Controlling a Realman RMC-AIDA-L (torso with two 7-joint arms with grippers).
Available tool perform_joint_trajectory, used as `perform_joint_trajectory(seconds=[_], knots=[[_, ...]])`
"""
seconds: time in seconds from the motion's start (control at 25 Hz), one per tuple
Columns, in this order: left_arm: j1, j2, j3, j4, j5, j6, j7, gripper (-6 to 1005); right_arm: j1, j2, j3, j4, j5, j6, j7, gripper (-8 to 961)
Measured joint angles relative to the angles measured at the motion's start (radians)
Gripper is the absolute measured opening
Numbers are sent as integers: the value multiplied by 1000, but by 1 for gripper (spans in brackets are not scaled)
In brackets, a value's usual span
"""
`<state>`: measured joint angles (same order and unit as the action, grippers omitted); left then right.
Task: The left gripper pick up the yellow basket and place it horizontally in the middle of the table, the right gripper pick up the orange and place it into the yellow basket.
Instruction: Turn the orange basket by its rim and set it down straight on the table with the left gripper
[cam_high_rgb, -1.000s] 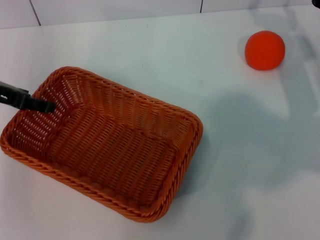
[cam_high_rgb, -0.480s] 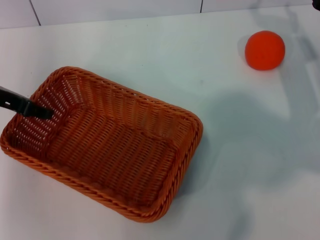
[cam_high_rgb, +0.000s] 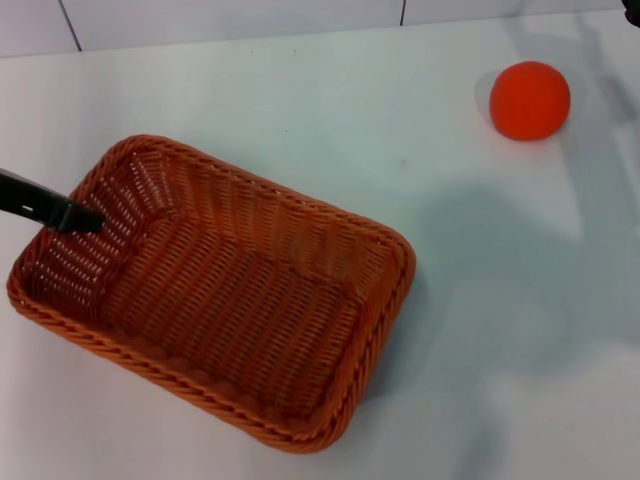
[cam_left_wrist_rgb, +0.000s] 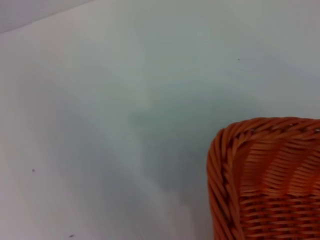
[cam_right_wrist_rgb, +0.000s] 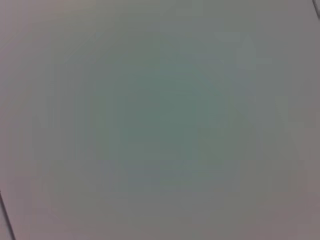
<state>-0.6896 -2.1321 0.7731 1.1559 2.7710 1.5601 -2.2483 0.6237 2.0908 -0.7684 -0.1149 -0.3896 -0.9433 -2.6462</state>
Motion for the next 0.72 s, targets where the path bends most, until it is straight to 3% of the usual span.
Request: perform_joint_trajectory(seconds=[0.24, 0.44, 0.72], knots=[[-8, -7, -3, 17, -6, 24, 0, 179, 5, 0, 18, 0, 0, 10, 0, 945], [-11, -7, -62, 37, -49, 40, -6, 179, 5, 0, 18, -1, 0, 14, 0, 945], [-14, 19, -242, 45, -222, 115, -56, 179, 5, 0, 18, -3, 0, 14, 0, 945]])
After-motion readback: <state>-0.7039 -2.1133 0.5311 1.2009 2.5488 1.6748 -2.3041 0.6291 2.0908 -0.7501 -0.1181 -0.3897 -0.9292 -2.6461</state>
